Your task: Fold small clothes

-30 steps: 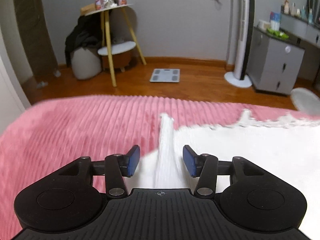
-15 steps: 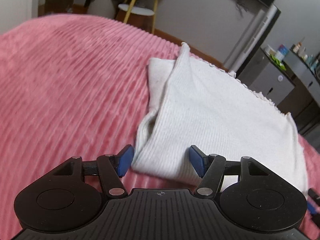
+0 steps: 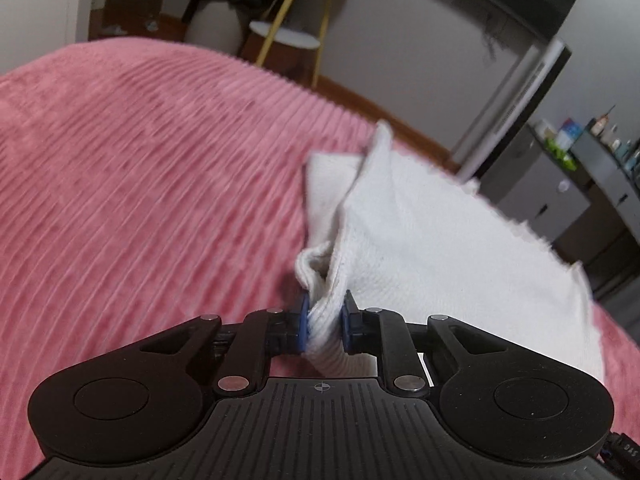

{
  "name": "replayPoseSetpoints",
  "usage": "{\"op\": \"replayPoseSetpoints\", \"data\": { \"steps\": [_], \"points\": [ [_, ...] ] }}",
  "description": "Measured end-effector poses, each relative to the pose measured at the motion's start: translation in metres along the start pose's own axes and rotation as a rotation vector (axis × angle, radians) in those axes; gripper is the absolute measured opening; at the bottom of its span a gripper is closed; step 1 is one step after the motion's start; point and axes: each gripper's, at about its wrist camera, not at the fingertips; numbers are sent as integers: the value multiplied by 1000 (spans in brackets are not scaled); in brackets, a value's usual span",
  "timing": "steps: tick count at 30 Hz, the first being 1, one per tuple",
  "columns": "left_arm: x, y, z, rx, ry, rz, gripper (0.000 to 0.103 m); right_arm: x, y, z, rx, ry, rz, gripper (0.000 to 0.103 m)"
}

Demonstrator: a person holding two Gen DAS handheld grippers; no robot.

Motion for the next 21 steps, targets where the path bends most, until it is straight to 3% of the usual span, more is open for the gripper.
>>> {"op": "replayPoseSetpoints", "data": {
  "steps": [2,4,6,8,10,12,18,21],
  "points": [
    [9,4,5,17,-43,28,32,7,10,6,-59,44,38,15],
    [5,1,9,16,-10,28,44,3,11,10,-101,61,28,21],
    [-1,-4,15,-13,31,8,78,-5,8,14,-114,96,14,47],
    [-2,-10,22,-69,102,5,87,-18,6,18,-133,159,-45,56],
    [8,-16,23,-118,150,46,87,-26,6,22,-154,222,-91,55],
    [21,-19,17,-120,169,83,87,-31,4,29,-161,223,-133,50],
    [48,-25,-10,-20,132,89,88,-16,10,72,-305,84,-134,26],
    [56,-28,-20,17,111,85,73,-6,17,89,-332,25,-104,23]
  ]
}}
Point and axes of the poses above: each gripper's, at about its wrist camera, not at the fingertips, and x roughly the way its jaws point, z to its left, y to its underside, and after that the axes turned 14 degrees about -x, right-handed
